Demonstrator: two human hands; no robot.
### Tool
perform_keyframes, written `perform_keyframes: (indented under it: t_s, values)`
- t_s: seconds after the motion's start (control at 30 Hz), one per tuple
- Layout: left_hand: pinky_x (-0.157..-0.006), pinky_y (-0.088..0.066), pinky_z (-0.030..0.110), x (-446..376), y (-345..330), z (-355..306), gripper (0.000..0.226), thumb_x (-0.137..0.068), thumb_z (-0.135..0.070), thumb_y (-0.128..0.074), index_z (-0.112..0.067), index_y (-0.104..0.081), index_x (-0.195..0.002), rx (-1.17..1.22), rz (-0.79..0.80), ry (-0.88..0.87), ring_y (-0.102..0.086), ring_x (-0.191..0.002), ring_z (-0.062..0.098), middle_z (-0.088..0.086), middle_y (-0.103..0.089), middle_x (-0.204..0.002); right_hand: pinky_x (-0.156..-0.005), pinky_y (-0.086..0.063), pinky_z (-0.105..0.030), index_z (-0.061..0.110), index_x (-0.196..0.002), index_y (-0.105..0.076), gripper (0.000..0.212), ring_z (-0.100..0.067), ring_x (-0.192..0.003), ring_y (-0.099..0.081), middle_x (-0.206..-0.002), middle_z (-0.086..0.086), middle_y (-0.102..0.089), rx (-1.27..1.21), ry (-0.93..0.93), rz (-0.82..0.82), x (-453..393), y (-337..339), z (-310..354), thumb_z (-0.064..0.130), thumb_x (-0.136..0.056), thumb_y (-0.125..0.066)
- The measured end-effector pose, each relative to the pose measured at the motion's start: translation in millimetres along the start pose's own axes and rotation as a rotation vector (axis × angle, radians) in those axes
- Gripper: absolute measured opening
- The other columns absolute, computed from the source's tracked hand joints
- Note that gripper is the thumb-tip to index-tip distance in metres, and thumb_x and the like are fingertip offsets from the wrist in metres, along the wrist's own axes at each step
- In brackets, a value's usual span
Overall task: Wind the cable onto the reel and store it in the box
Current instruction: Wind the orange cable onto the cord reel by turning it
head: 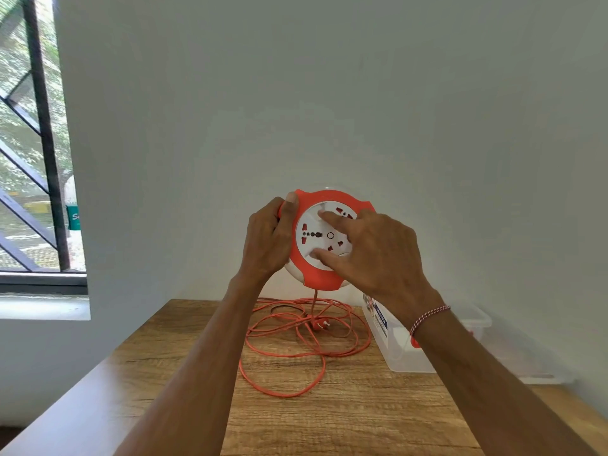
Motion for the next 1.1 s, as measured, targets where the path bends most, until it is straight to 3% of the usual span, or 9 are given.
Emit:
perform_keyframes:
  t_s: [0.1,0.17,0.27,0.33,0.5,0.73,0.83,0.97,1.1]
  values:
    - [-0.063,-0.06,0.045,0.6,0.1,-0.5,0.052,-0.104,-0.044,-0.035,-0.004,-0.064,-0.09,0.004,-0.002,0.007,-0.07,-0.065,0.025,0.01,-0.072,-0.078,-0.078,-0.056,-0.038,0.028,-0.133,-0.058,0.066,-0.027,-0.098,-0.067,-0.116,-0.008,-0.069,-0.046,0.023,0.012,-1.4,2.8,0.2,0.068,-0.08,-0.06]
    - [-0.063,-0.061,0.047,0.5,0.5,-0.8,0.052,-0.104,-0.044,-0.034,-0.004,-0.065,-0.092,0.008,-0.007,0.007,-0.071,-0.066,0.025,0.011,-0.072,-0.079,-0.08,-0.056,-0.039,0.023,-0.129,-0.062,0.053,-0.026,-0.104,-0.06,-0.115,-0.009,-0.067,-0.09,0.104,0.011,-3.0,6.0,0.2,0.053,-0.085,-0.065]
    - [-0.063,-0.06,0.05,0.0,1.5,-0.5,0.051,-0.106,-0.041,-0.035,-0.002,-0.064,-0.092,0.01,-0.012,0.013,-0.07,-0.066,0.027,0.012,-0.072,-0.079,-0.079,-0.055,-0.04,0.018,-0.104,-0.075,0.024,-0.028,-0.107,-0.056,-0.113,-0.009,-0.066,-0.142,0.273,0.002,-4.6,9.1,0.2,0.023,-0.08,-0.077]
    - [-0.066,-0.061,0.048,0.1,2.0,-0.9,0.048,-0.106,-0.04,-0.036,-0.004,-0.066,-0.095,0.008,-0.014,0.019,-0.072,-0.068,0.024,0.01,-0.074,-0.082,-0.081,-0.057,-0.044,0.022,-0.09,-0.077,0.023,-0.029,-0.114,-0.053,-0.122,-0.008,-0.064,-0.127,0.311,0.078,-4.7,7.3,1.5,0.017,-0.07,-0.086]
    - [-0.067,-0.062,0.045,0.1,1.0,-3.0,0.052,-0.102,-0.045,-0.034,-0.005,-0.066,-0.096,0.026,0.003,0.015,-0.073,-0.07,0.023,0.009,-0.074,-0.084,-0.089,-0.052,-0.046,0.034,-0.106,-0.074,0.053,-0.029,-0.12,-0.046,-0.138,-0.003,-0.054,-0.029,0.278,0.216,-3.6,4.1,4.2,0.027,-0.057,-0.093]
    - [-0.06,-0.057,0.032,-0.6,0.9,-0.9,0.051,-0.102,-0.048,-0.035,-0.008,-0.064,-0.089,0.012,-0.002,0.005,-0.07,-0.065,0.018,0.001,-0.071,-0.076,-0.087,-0.047,-0.045,0.044,-0.125,-0.061,0.066,-0.033,-0.118,-0.047,-0.136,-0.009,-0.052,0.106,0.249,0.155,-2.3,1.6,4.6,0.034,-0.066,-0.087]
    - [-0.061,-0.061,0.041,-0.4,0.2,-0.4,0.054,-0.102,-0.049,-0.035,-0.005,-0.065,-0.092,0.019,0.007,0.016,-0.072,-0.067,0.022,0.008,-0.073,-0.081,-0.083,-0.049,-0.042,0.045,-0.133,-0.053,0.065,-0.029,-0.109,-0.05,-0.123,-0.011,-0.055,0.107,0.182,0.088,-0.4,0.4,1.3,0.038,-0.074,-0.079]
    - [-0.06,-0.057,0.048,0.0,-0.4,-1.4,0.057,-0.102,-0.049,-0.034,-0.003,-0.063,-0.086,0.005,-0.007,0.013,-0.067,-0.062,0.028,0.011,-0.069,-0.073,-0.077,-0.052,-0.04,0.039,-0.134,-0.053,0.062,-0.026,-0.095,-0.061,-0.108,-0.01,-0.067,0.08,0.047,0.006,-1.8,3.2,-2.0,0.068,-0.079,-0.056]
    - [-0.061,-0.058,0.052,-0.5,-0.2,-2.6,0.06,-0.102,-0.051,-0.033,-0.001,-0.062,-0.087,0.004,-0.005,0.018,-0.067,-0.065,0.032,0.015,-0.07,-0.075,-0.081,-0.054,-0.042,0.028,-0.13,-0.061,0.062,-0.029,-0.097,-0.065,-0.108,-0.01,-0.071,0.034,0.061,-0.009,-3.3,6.1,-0.6,0.066,-0.081,-0.059]
Point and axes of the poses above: each hand's wrist, its own x-axis away from the middle knuckle, its own y-axis out of the back of the hand, z = x × y, the point moved 3 cm from there along -x, towards the middle knuckle
